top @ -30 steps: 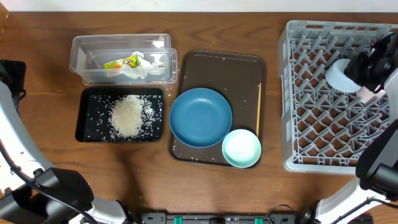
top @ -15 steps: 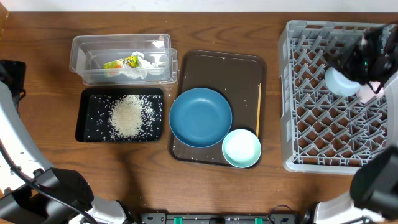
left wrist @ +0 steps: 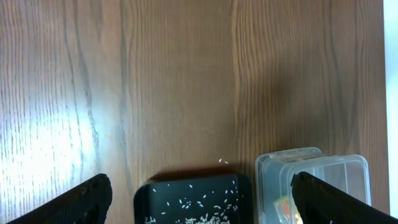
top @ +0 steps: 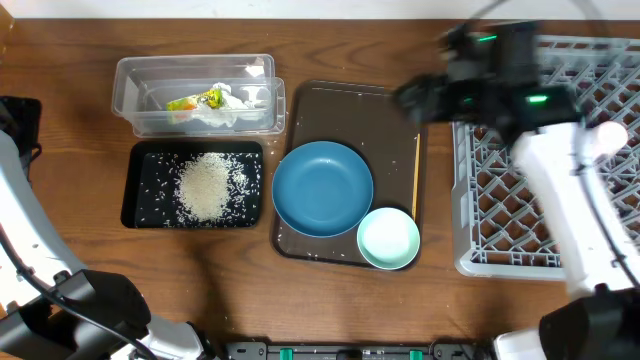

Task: Sort waste into correct bins and load items into the dishwasher rack
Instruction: 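Open the right gripper and reach left to the blue plate, then grasp the blue plate rim with the right gripper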

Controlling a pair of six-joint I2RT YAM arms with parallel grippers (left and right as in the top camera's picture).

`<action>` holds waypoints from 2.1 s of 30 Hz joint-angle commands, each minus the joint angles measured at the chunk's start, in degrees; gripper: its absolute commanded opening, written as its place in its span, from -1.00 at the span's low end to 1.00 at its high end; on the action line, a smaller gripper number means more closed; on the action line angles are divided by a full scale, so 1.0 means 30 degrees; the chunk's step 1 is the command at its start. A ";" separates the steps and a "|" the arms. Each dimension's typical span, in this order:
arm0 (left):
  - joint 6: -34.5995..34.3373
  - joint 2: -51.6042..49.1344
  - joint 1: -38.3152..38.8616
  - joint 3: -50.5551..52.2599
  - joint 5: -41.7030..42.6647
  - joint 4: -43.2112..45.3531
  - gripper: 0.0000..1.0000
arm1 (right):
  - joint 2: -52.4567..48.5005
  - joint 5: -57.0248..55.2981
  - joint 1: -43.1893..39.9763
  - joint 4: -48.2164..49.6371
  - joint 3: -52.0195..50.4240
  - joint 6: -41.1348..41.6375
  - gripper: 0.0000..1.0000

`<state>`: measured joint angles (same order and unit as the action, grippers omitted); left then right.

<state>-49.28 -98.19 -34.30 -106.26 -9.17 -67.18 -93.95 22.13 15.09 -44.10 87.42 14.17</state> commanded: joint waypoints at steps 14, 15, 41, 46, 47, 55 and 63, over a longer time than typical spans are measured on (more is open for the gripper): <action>0.0109 -0.0102 -0.0044 0.0022 -0.0087 -0.0095 0.89 | -0.4116 -0.4663 1.0142 0.1596 0.0073 -0.5690 0.99; 0.0109 -0.0102 -0.0044 0.0022 -0.0087 -0.0095 0.89 | -0.4699 -0.4663 1.0542 0.1443 0.0073 -0.5690 0.98; 0.0109 -0.0102 -0.0044 0.0022 -0.0087 -0.0095 0.89 | -0.6557 -0.5005 1.2874 -0.1858 -0.0495 -0.6419 0.31; 0.0109 -0.0102 -0.0044 0.0022 -0.0087 -0.0095 0.89 | -0.6557 -0.4801 1.2888 -0.0882 -0.1792 -0.6754 0.33; 0.0109 -0.0102 -0.0044 0.0022 -0.0087 -0.0095 0.89 | -0.6557 -0.4801 1.2896 -0.0772 -0.1974 -0.6747 0.33; 0.0109 -0.0102 -0.0044 0.0022 -0.0087 -0.0102 0.89 | -0.6557 -0.4794 1.2917 -0.0510 -0.2324 -0.6732 0.03; 0.0109 -0.0102 -0.0044 0.0022 -0.0087 -0.0095 0.89 | -0.6557 -0.4801 1.2998 -0.0423 -0.2324 -0.6666 -0.32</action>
<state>-49.28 -98.19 -34.30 -106.26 -9.15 -67.18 -113.10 7.44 53.54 -45.32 80.60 -5.61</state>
